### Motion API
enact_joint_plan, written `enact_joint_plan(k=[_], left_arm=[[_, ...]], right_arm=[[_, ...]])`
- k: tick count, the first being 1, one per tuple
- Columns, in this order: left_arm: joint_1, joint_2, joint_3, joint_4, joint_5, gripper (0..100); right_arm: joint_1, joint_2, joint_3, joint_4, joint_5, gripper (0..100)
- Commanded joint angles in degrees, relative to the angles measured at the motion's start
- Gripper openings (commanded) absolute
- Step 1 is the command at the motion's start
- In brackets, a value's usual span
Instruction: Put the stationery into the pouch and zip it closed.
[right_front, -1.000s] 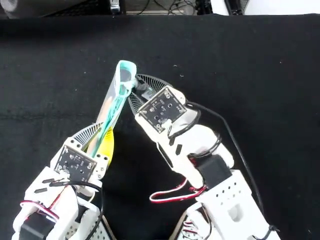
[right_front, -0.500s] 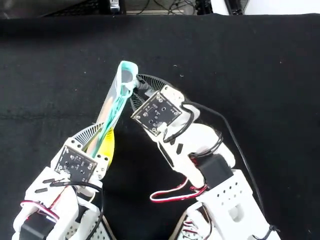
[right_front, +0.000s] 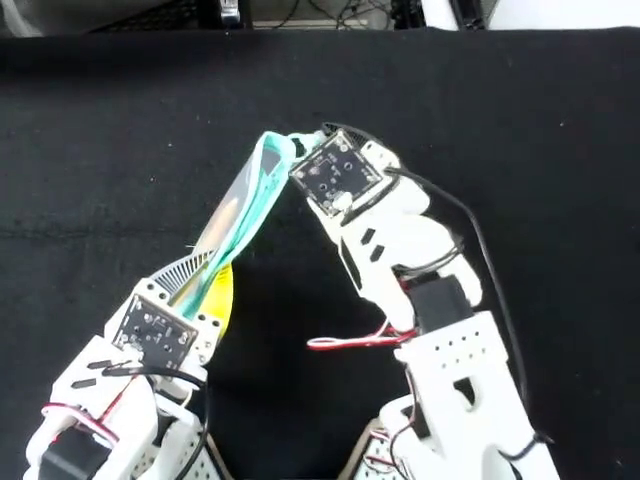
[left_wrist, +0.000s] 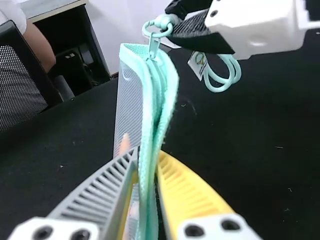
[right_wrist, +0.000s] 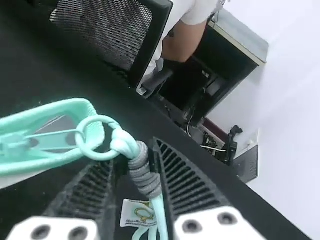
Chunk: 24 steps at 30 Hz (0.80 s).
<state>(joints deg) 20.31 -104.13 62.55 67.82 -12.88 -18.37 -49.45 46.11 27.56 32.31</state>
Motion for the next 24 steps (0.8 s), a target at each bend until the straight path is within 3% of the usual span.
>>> enact_joint_plan(k=[1,9,24], left_arm=[[0.31,-0.09,-0.22,1.76,-0.44,3],[0.31,-0.09,-0.22,1.85,-0.44,3],[0.31,-0.09,-0.22,1.93,-0.44,3]], right_arm=[[4.57,2.15,-4.44,-1.85,2.64,1.2],[11.87,15.52,-13.49,-4.40,2.64,1.2],[12.92,23.87,-17.98,-3.52,2.73,1.2]])
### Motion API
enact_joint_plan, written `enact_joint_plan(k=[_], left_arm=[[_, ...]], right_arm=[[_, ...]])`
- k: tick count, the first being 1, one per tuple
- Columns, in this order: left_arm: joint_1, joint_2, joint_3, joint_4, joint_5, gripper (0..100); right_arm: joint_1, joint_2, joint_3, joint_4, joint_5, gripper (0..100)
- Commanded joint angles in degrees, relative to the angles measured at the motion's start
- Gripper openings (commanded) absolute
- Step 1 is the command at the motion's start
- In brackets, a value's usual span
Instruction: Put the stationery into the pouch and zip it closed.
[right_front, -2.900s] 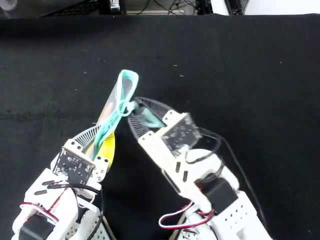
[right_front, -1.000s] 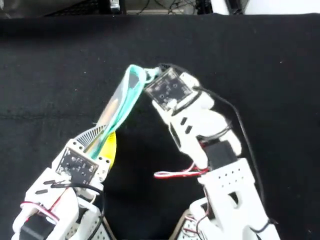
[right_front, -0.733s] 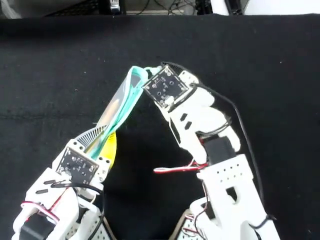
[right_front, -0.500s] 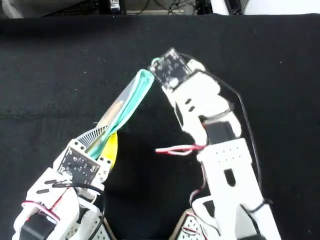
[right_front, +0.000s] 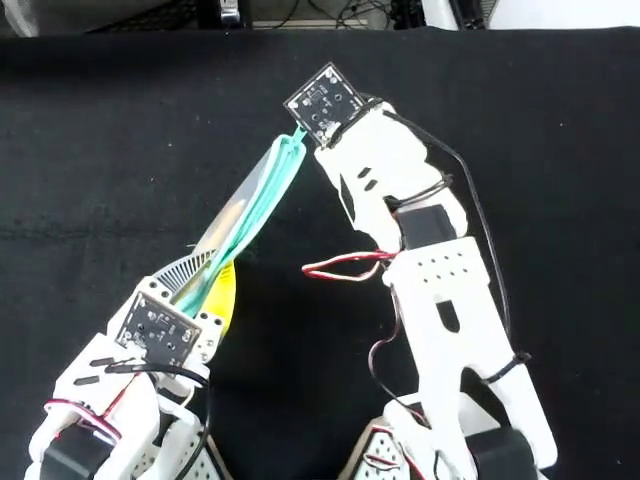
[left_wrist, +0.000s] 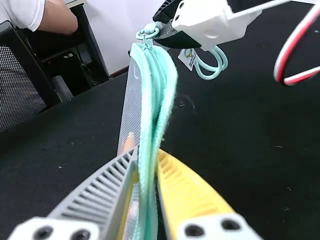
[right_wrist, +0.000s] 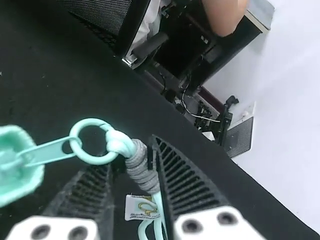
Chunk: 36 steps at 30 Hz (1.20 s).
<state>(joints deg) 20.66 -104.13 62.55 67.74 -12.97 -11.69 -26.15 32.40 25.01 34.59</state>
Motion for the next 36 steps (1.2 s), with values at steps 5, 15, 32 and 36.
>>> enact_joint_plan(k=[5,15,32,36], left_arm=[[-0.04,-0.09,-0.22,2.02,-0.35,3],[-0.13,-0.09,0.31,1.76,-0.35,3],[-9.45,-0.09,-7.34,1.49,-0.44,3],[-19.12,0.09,-10.95,-1.93,-0.53,3]], right_arm=[[5.98,0.40,-2.59,0.70,0.44,1.2],[-2.55,-20.70,6.46,17.32,-8.97,29.6],[2.90,-73.36,42.33,27.25,-11.34,4.2],[8.18,-81.80,54.64,27.60,-12.48,1.2]])
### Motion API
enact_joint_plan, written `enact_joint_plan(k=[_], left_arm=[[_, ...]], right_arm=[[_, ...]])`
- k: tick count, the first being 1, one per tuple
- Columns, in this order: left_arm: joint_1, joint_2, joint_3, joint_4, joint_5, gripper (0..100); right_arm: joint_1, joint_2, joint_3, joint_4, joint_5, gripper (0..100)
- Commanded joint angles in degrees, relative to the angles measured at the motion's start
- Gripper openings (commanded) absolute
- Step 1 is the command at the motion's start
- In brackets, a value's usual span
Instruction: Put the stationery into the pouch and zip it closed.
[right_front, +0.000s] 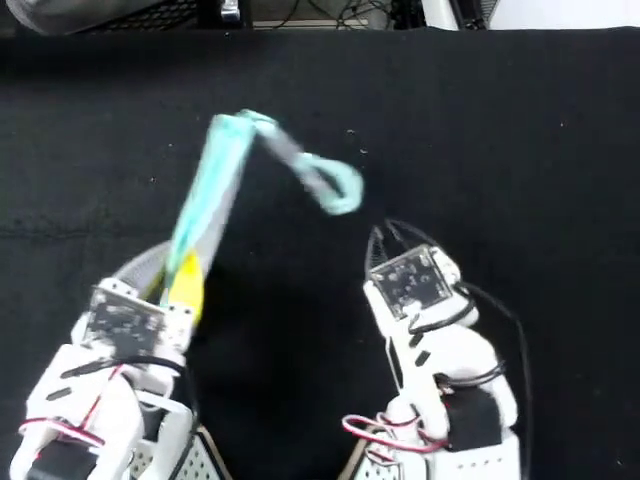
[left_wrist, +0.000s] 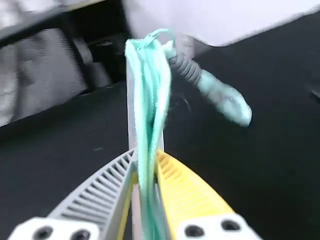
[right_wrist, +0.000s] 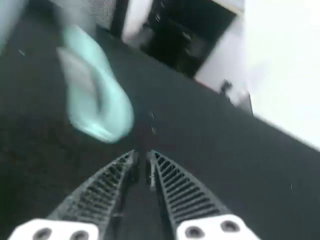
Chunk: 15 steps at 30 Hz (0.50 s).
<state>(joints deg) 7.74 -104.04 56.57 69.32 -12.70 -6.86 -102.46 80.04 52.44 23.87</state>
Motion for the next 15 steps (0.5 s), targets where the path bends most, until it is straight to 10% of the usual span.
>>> enact_joint_plan(k=[1,15], left_arm=[[-7.78,0.44,-4.97,-5.45,-1.67,3],[-11.47,49.93,-19.82,-31.82,-9.49,3]], right_arm=[[3.43,-5.76,9.80,-0.18,-3.25,1.3],[6.77,-4.09,16.48,-1.32,-12.31,1.5]])
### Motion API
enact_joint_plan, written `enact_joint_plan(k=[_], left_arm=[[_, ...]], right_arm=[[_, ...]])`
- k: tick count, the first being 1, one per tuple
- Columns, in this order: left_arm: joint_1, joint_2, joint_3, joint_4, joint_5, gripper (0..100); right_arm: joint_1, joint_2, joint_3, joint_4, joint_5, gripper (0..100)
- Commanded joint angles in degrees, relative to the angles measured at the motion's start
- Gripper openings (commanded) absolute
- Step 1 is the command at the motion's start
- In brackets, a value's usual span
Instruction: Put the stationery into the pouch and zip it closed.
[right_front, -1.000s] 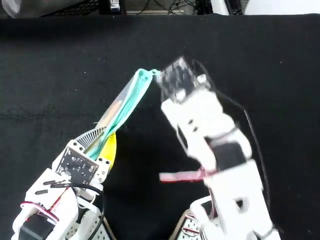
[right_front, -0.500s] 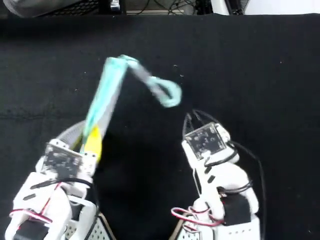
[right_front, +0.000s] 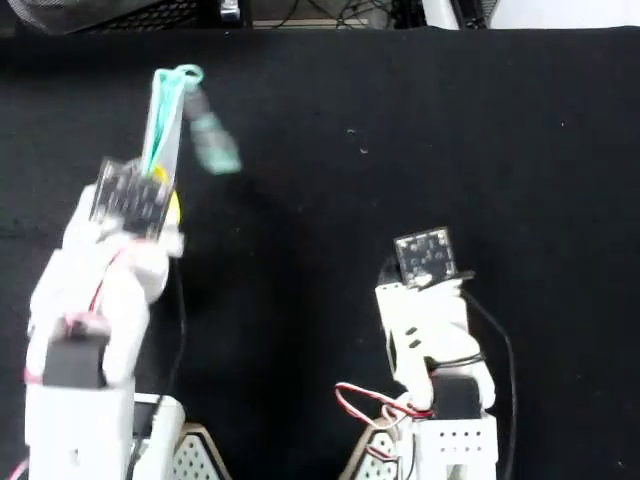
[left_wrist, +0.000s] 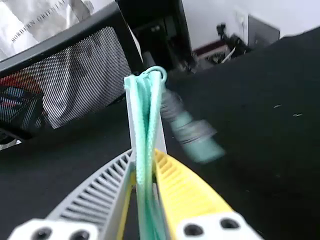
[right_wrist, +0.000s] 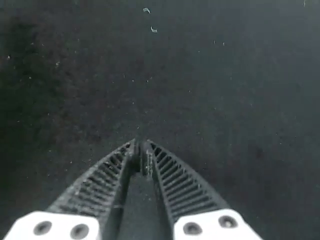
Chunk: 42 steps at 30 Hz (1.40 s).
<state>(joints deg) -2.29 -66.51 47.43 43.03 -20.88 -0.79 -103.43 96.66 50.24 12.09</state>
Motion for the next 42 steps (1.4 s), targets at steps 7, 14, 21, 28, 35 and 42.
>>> enact_joint_plan(k=[7,14,21,28,35,42], left_arm=[[-2.59,41.49,-32.57,-5.71,-1.32,3],[2.86,58.37,-41.89,-5.71,-1.05,3],[13.85,72.53,-42.33,-5.80,-0.97,3],[18.07,73.49,-43.56,-1.32,8.88,19],[21.23,69.10,-52.44,14.51,10.73,21],[23.43,60.48,-59.82,28.40,11.16,20]], right_arm=[[0.70,-3.38,-0.13,3.08,-0.53,1.5],[0.70,-3.30,-0.13,3.08,-0.53,1.5],[0.70,-3.30,-0.13,3.08,-0.53,1.5],[0.53,-3.21,-0.13,3.08,-0.53,1.5],[0.35,-3.21,-0.13,3.08,-0.53,1.5],[0.35,-3.21,-0.13,3.08,-0.53,1.5]])
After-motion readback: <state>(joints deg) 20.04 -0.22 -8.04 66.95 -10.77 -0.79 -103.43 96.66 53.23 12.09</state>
